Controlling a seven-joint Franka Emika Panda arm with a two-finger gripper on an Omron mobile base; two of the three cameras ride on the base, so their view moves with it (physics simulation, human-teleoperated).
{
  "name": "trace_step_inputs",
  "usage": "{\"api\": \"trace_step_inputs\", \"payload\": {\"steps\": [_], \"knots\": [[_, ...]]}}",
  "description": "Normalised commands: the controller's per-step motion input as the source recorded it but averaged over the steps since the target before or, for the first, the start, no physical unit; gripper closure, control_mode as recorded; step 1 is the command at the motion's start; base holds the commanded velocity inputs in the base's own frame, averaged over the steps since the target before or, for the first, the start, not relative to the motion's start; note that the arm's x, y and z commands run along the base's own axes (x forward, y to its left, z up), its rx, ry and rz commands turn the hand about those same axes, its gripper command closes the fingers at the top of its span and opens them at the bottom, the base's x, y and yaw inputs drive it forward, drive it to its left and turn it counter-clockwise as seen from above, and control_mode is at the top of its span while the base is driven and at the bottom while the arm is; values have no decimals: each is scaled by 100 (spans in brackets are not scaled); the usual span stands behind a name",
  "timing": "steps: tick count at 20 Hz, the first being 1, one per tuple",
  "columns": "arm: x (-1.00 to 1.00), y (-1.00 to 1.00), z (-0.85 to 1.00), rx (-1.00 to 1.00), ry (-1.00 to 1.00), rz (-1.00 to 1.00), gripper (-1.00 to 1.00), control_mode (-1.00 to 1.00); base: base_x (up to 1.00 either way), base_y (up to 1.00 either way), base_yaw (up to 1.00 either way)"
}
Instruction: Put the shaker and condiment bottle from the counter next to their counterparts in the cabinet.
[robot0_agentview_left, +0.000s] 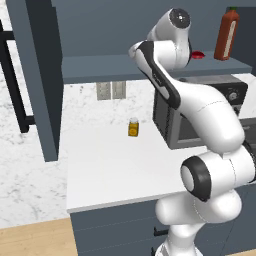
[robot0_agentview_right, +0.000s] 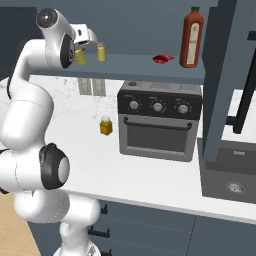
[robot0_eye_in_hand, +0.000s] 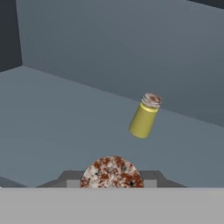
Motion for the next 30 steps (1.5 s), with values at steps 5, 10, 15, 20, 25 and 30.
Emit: {"api": "trace_step_inputs", "payload": {"steps": [5,10,15,20,25,30], "knots": [[25,0,-12,-3,0,0,100,-100,0,0,0],[24,0,-4,-1,0,0,100,-100,0,0,0],[24,0,0,0,3,0,100,-100,0,0,0],[23,0,0,0,5,0,-100,-100,0,0,0],[6,0,0,0,4,1,-100,-100,0,0,0],[-5,0,1,0,1,0,-100,-100,0,0,0]]}}
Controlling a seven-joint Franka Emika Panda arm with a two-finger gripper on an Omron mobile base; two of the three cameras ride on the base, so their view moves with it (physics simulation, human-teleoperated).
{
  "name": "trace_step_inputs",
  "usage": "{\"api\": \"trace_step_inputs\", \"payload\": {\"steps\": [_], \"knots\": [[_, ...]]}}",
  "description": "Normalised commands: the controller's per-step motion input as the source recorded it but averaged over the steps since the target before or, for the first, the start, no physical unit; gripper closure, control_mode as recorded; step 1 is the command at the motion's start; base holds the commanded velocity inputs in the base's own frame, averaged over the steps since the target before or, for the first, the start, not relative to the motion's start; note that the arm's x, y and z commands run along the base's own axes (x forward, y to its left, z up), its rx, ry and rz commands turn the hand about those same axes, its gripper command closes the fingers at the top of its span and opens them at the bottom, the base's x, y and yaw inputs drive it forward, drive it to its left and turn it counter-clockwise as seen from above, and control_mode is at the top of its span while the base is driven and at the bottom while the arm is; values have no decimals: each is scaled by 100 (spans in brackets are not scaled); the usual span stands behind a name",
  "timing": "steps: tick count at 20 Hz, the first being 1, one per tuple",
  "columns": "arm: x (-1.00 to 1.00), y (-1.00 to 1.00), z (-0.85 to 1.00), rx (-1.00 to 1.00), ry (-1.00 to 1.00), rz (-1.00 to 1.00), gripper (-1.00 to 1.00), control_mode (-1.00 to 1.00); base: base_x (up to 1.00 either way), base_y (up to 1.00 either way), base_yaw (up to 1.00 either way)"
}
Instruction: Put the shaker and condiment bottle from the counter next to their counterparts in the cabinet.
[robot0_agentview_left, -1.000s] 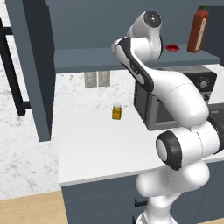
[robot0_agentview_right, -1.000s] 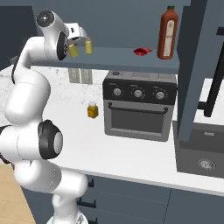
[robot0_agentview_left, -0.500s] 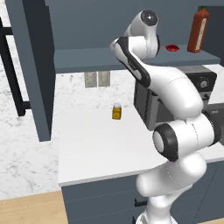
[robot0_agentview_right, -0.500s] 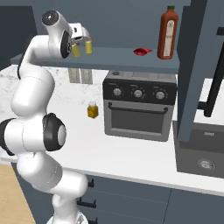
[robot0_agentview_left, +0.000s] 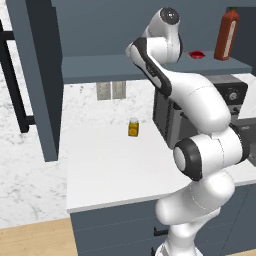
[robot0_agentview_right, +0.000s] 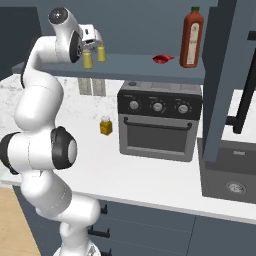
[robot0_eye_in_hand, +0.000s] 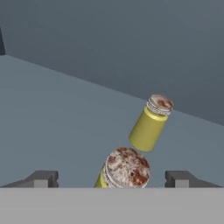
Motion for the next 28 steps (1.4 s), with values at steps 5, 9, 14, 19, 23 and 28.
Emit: {"api": "trace_step_inputs", "payload": {"steps": [5,9,14,19,23,28], "knots": [[-47,-6,1,4,0,0,-100,-100,0,0,0],[-78,-18,2,9,0,0,-100,-100,0,0,0],[-72,-18,0,9,0,0,-100,-100,0,0,0],[-61,-15,0,8,0,-1,-100,-100,0,0,0],[-59,-12,2,8,0,-3,-100,-100,0,0,0],[-60,-17,15,9,0,-6,-100,-100,0,0,0]]}}
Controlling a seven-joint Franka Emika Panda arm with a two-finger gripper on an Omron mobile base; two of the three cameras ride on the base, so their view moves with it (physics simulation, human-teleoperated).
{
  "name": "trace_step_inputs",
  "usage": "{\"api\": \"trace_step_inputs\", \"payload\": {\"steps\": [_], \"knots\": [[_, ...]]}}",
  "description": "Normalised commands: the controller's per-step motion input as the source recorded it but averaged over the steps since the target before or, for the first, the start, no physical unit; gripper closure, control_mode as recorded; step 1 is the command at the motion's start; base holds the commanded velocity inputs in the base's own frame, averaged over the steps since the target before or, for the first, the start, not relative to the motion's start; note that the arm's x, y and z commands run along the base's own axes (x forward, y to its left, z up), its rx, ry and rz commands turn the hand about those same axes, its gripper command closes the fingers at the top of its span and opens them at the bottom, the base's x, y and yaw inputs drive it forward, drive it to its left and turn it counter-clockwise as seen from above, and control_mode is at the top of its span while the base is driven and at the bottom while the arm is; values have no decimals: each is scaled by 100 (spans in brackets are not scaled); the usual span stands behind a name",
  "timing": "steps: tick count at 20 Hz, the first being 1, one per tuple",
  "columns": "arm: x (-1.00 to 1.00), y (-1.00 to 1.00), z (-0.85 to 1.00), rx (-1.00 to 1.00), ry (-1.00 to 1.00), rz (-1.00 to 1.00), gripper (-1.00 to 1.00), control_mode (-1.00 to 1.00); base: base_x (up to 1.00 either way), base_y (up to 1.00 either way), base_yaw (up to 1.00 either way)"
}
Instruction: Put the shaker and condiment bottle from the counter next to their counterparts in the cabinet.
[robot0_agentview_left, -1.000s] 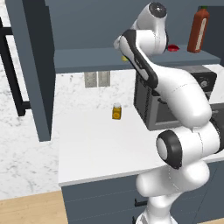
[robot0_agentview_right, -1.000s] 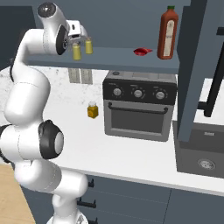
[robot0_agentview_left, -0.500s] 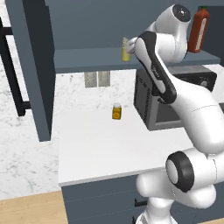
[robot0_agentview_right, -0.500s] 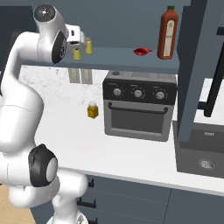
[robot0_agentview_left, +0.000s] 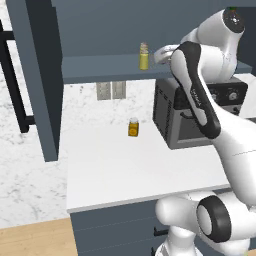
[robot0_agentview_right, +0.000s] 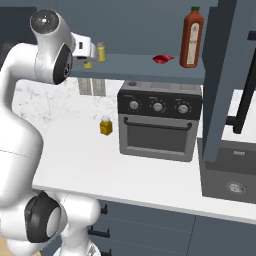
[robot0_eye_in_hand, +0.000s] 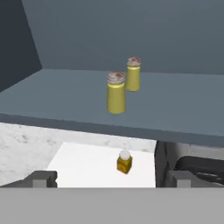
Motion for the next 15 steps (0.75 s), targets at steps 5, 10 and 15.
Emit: {"api": "trace_step_inputs", "payload": {"steps": [5,10,15], "knots": [[-73,-23,26,9,0,-8,-100,-100,0,0,0],[-89,-18,22,8,0,-7,-100,-100,0,0,0],[-85,-13,3,5,0,-6,-100,-100,0,0,0]]}}
